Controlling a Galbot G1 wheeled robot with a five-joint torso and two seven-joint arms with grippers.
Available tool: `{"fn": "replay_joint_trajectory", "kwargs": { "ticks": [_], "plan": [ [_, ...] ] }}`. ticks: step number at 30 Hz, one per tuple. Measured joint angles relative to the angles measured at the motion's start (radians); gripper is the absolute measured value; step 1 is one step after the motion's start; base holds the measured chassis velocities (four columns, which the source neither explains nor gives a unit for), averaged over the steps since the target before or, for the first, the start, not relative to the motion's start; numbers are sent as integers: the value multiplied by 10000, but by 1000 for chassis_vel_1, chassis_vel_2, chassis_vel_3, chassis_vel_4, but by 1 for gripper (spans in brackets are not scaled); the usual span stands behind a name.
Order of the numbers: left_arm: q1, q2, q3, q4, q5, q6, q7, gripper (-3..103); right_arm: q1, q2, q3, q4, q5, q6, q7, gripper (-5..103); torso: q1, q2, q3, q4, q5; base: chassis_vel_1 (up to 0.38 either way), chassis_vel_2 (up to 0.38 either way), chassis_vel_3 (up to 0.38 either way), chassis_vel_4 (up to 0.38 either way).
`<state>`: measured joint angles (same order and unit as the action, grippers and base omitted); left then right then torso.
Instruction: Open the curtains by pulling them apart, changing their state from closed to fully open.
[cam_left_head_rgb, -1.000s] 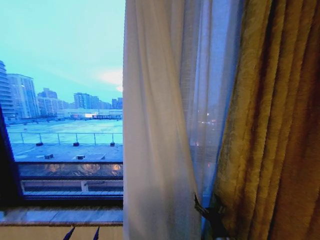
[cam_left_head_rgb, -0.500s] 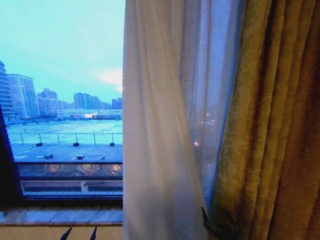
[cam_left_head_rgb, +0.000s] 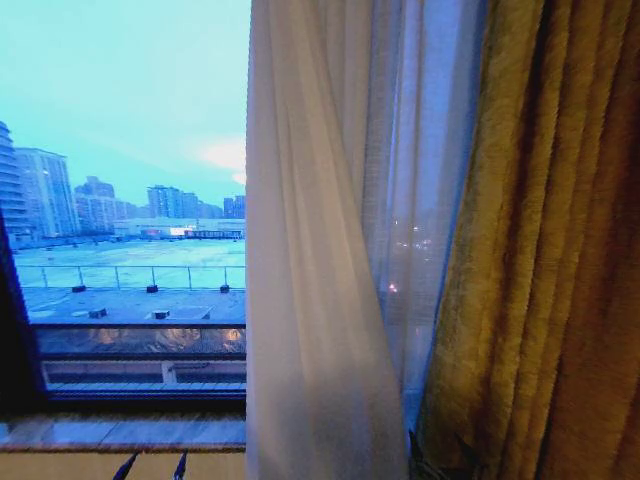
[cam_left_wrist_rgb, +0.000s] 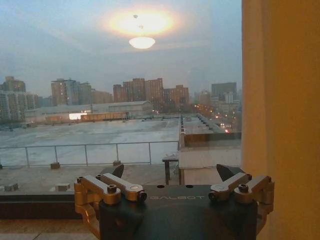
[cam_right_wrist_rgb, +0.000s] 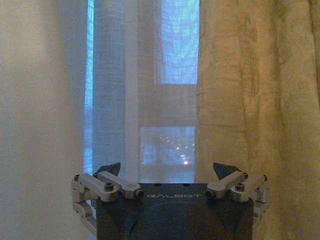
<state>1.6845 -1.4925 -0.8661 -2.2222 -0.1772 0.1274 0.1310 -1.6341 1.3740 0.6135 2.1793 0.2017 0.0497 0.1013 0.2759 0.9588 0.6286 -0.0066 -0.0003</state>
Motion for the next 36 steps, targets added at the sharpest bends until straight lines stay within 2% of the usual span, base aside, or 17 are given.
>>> {"fn": "replay_joint_trajectory", "kwargs": {
  "ticks": [13,36],
  "plan": [
    [-116,48,49,155,-29,22,8,100,-113,0,-93,-19,-338,222,113,100,0,0,1,0,1,16,17,-12,-16],
    [-236,44,72,303,-18,24,23,100,-103,0,-311,-148,-727,464,95,100,-1,2,1,0,1,78,85,-74,-77]
  ]
}}
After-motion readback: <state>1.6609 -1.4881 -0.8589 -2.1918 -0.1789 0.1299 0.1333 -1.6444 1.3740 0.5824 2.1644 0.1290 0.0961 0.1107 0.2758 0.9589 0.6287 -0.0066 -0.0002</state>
